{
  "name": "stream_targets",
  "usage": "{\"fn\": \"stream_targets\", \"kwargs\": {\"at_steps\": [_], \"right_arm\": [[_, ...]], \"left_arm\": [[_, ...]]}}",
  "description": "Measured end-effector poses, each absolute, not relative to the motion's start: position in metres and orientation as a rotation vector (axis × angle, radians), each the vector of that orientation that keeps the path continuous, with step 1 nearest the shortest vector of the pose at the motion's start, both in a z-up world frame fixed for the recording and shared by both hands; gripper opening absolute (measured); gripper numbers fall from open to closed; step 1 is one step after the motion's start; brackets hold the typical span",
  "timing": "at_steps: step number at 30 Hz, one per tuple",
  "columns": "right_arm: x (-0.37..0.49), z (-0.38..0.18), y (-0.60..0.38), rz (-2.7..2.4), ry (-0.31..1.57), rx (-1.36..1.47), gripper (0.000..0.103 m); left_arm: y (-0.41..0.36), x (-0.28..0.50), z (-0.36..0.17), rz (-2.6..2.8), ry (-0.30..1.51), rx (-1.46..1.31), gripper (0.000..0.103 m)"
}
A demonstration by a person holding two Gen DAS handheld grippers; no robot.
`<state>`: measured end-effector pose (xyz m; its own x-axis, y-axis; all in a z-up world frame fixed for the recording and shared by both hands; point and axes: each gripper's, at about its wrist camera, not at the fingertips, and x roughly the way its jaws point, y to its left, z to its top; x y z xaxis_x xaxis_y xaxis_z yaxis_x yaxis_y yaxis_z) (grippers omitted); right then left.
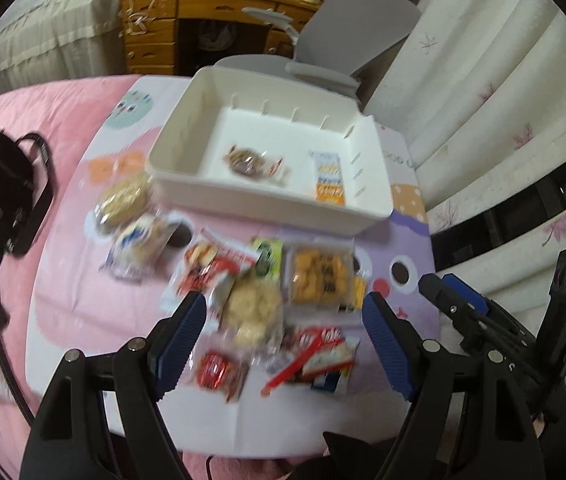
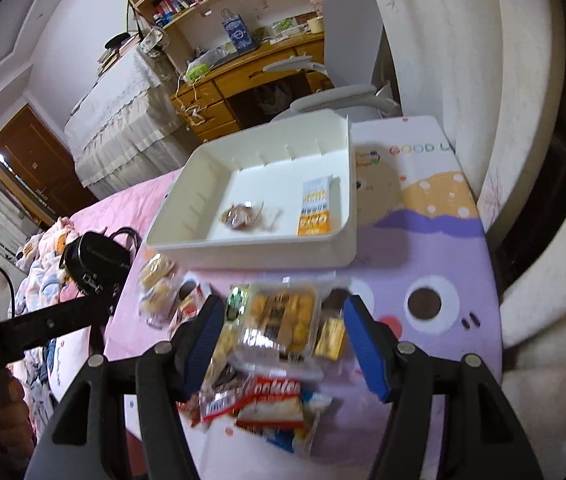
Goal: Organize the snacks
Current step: 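Move both grippers back to the snack pile toward the next packets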
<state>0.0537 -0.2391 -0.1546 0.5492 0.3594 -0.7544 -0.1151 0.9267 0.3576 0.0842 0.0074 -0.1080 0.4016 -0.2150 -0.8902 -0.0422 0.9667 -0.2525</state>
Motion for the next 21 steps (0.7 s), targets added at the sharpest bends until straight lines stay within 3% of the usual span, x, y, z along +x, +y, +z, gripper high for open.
{"fn": "stream_targets", "kwargs": {"at_steps": [21], "right_arm": [[-0.006, -0.213, -0.197, 0.19, 1.115, 0.309, 0.062]], "left_arm": [[0.045, 0.044, -0.175, -0.207, 1.371, -0.123, 0.079]]}}
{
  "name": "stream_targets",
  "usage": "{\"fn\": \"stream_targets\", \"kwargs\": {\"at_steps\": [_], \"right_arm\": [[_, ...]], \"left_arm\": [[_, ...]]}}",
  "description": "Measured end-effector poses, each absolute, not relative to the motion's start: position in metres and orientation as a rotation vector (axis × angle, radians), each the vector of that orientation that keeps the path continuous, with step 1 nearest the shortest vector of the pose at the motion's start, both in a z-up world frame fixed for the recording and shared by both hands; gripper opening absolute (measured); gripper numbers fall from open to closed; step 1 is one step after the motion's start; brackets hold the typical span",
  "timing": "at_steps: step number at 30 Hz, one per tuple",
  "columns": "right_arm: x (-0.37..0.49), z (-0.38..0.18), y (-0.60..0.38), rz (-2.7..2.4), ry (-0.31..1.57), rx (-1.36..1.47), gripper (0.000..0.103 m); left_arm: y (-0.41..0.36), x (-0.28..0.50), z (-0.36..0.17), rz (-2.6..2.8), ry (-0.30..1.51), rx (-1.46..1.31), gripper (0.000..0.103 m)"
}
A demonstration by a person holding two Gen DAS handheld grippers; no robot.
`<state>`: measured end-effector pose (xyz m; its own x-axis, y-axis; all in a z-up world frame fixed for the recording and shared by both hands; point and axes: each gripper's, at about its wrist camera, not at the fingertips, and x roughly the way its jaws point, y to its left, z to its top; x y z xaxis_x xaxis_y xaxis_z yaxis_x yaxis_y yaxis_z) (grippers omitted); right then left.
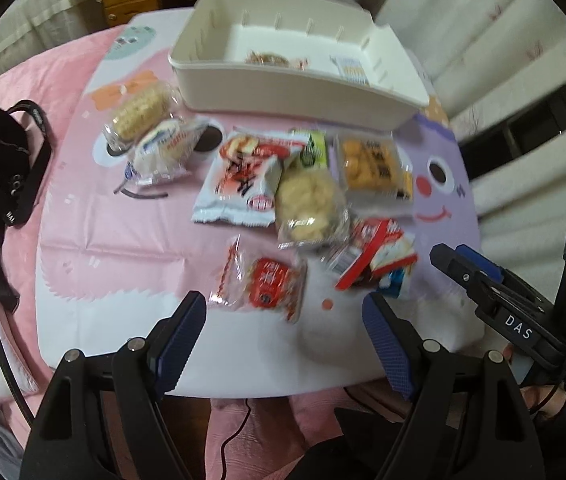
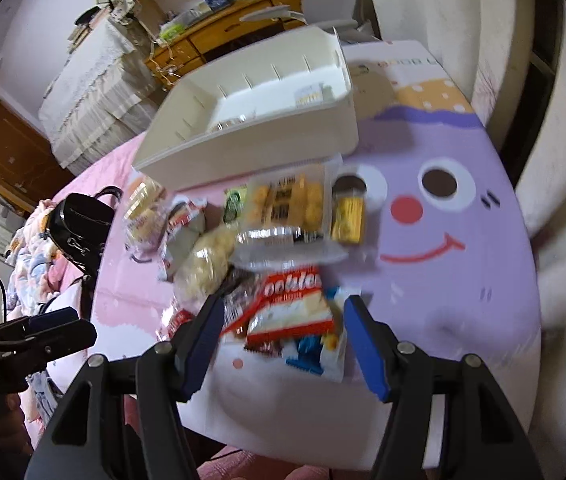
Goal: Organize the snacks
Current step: 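Move both grippers back to the snack pile toward the next packets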
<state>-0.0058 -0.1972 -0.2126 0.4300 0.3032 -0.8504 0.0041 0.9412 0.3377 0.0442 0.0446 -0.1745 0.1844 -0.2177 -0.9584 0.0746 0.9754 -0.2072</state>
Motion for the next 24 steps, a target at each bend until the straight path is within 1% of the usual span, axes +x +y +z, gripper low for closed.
{"fn": "stream_targets", "kwargs": {"at_steps": [12, 16, 24], "right_arm": [[-0.049, -0.261, -0.164, 0.044, 1.076, 0.282, 0.062], [-0.052, -0.279, -0.157, -0.009, 1.067, 0.276, 0.067], [-0.049, -0.295, -0.155, -0.099, 1.024, 0.161, 0.067]], "left_arm": [[0.044, 0.056, -0.243, -0.309, 1.468, 0.027, 0.081], [0.04, 0.062, -0.258, -0.321, 1.478, 0.061, 0.082], [0.032, 0.07, -0.287, -0.294, 1.526, 0.093, 0.082]]}}
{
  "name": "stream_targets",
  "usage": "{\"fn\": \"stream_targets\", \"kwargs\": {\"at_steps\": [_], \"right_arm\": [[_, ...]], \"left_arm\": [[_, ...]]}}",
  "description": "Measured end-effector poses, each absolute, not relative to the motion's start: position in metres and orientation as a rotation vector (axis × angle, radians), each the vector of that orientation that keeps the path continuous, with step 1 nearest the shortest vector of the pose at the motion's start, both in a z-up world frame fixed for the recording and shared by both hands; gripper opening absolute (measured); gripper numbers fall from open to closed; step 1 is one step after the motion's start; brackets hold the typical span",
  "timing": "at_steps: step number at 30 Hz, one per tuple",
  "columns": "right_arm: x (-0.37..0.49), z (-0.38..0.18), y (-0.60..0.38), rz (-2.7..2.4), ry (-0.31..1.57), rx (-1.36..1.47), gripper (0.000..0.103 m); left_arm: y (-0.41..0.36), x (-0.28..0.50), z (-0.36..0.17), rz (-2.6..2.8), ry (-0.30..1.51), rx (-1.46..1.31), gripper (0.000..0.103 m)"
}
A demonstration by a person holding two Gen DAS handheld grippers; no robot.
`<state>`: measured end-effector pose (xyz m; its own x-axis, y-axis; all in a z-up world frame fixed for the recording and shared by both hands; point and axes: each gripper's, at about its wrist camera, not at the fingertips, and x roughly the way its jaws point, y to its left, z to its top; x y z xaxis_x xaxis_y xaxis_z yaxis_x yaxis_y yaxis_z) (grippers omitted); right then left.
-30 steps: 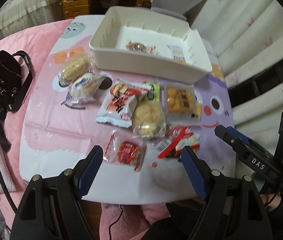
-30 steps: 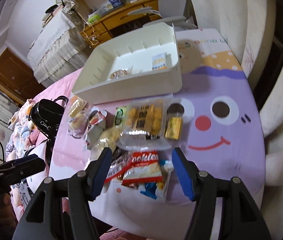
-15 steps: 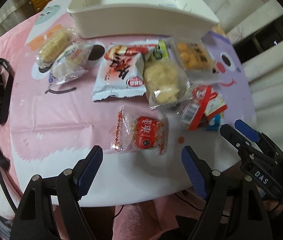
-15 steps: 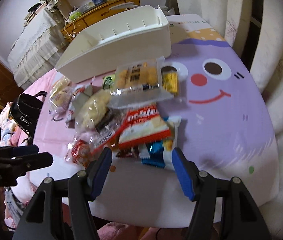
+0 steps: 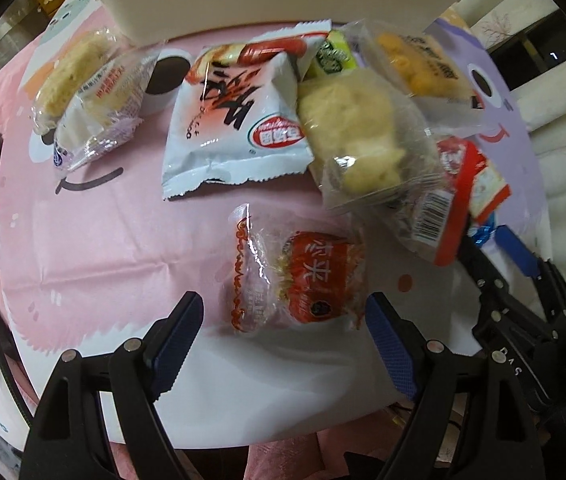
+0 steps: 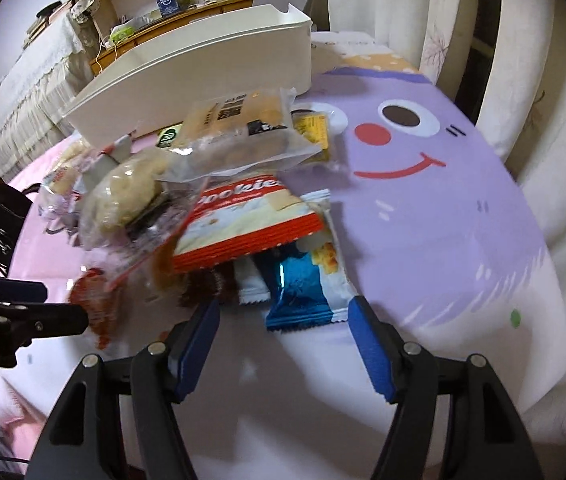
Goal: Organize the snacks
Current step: 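Move both grippers back to the snack pile toward the next packets, then grasp the red-labelled snack bag with left gripper while right grasps the blue-white packet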
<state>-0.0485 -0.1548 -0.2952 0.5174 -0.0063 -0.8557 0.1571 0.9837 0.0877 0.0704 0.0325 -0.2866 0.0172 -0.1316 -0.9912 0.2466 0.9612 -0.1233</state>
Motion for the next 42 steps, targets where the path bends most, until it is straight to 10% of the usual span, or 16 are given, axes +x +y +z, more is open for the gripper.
{"fn": "stream_targets", "kwargs": {"at_steps": [18, 31, 42], "right_arm": [[-0.026, -0.294, -0.17, -0.031, 0.988, 0.021, 0.08], [-0.025, -0.292, -0.169, 0.022, 1.053, 0.057, 0.034], [-0.027, -0.291, -0.169, -0.075, 1.191, 0.083, 0.028]], "left_arm": [[0.0, 0.087, -0.324, -0.224, 1.592, 0.087, 0.081], [-0.022, 0.094, -0.323, -0.208, 1.594, 0.115, 0.055], [0.007, 0.07, -0.298, -0.216, 1.586, 0.092, 0.049]]}}
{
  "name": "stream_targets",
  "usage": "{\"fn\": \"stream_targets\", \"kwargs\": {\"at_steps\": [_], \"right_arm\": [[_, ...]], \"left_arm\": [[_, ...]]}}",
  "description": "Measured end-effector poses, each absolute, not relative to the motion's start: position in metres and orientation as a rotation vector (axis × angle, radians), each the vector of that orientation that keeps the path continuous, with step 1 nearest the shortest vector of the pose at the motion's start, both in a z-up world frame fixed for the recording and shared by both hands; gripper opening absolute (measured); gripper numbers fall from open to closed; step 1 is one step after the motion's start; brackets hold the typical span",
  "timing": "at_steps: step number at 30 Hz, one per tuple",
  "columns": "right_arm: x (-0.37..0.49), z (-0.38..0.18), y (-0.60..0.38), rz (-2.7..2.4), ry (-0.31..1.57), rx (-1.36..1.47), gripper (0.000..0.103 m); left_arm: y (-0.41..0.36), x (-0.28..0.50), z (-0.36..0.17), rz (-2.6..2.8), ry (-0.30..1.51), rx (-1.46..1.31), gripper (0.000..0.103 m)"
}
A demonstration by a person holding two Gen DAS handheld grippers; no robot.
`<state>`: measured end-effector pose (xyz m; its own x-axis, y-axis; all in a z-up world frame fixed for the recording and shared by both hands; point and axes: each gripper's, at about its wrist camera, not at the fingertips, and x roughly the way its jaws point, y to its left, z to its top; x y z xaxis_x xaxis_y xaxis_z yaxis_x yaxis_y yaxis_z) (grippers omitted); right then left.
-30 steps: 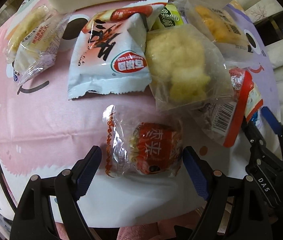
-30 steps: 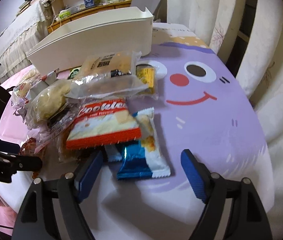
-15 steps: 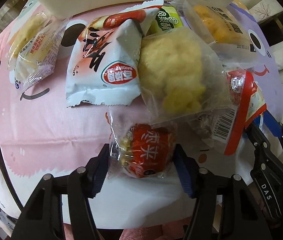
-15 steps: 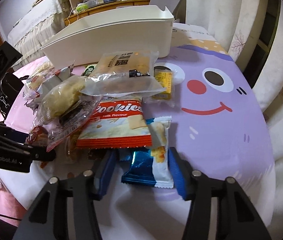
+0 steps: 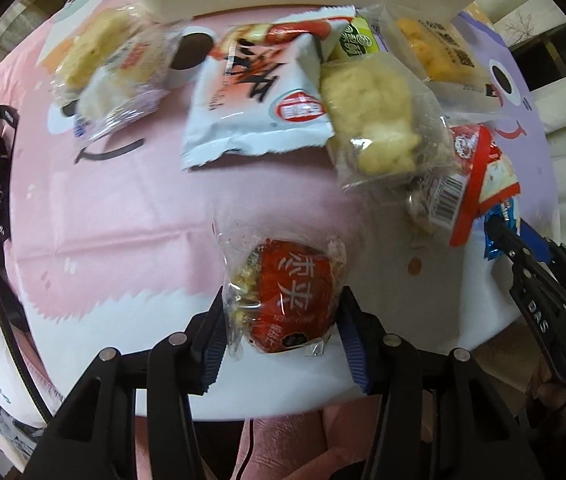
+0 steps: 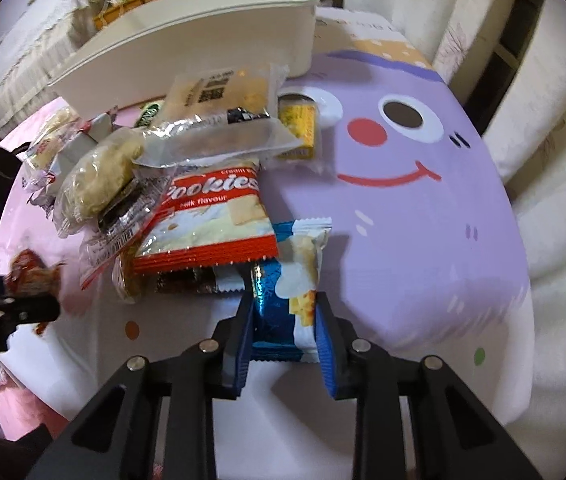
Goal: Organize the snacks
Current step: 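Grasp the red-labelled snack bag with left gripper while right grasps the blue-white packet, then carry both packets over the tray and open the right gripper to drop the blue packet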
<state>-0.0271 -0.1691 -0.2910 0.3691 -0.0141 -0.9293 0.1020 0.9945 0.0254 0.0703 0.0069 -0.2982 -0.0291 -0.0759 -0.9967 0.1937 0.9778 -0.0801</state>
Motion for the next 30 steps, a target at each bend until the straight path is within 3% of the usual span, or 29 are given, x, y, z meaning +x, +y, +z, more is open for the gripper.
{"fn": "stream_targets", "kwargs": {"at_steps": [12, 21, 30], "right_arm": [[-0.048, -0.276, -0.178, -0.199, 1.334, 0.314, 0.026], [-0.063, -0.223, -0.183, -0.28, 1.234, 0.431, 0.026], [-0.029, -0.171, -0.177, -0.286, 1.163, 0.476, 0.026]], "left_arm": [[0.05, 0.067, -0.231, -0.252, 1.505, 0.074, 0.049], [0.119, 0.076, -0.158, -0.274, 1.401, 0.075, 0.05], [0.125, 0.115, -0.113, -0.316, 1.332, 0.12, 0.05]]}}
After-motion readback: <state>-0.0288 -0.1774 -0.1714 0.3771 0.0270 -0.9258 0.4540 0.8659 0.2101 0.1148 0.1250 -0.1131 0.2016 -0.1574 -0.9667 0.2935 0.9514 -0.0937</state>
